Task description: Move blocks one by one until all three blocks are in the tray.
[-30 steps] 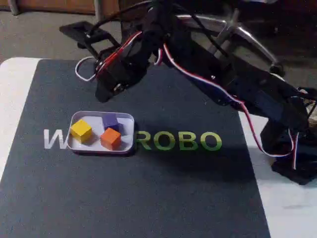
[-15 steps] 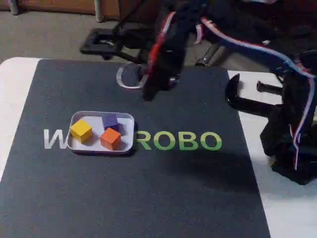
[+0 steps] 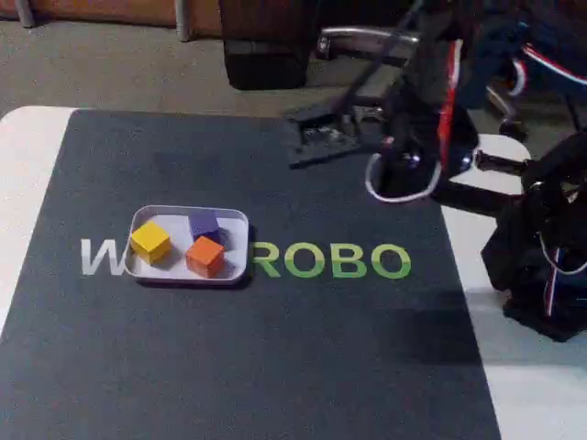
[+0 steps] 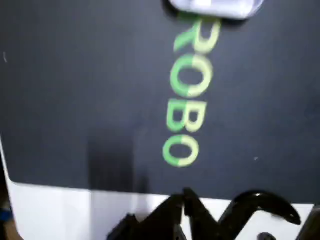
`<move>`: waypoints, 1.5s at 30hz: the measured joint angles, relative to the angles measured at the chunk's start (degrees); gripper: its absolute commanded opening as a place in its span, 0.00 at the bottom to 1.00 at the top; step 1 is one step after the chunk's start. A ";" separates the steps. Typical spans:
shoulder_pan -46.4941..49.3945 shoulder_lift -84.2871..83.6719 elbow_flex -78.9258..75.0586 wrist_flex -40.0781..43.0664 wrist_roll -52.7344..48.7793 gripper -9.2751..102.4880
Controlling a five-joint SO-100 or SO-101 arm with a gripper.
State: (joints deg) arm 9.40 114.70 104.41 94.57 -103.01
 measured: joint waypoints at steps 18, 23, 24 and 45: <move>-6.77 28.21 27.07 -6.24 0.26 0.01; -8.53 44.65 38.32 -4.04 0.88 0.01; -8.70 49.39 40.87 -2.99 1.05 0.01; -19.16 71.28 59.68 -8.79 4.13 0.01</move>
State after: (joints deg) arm -9.76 185.98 164.09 85.78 -98.88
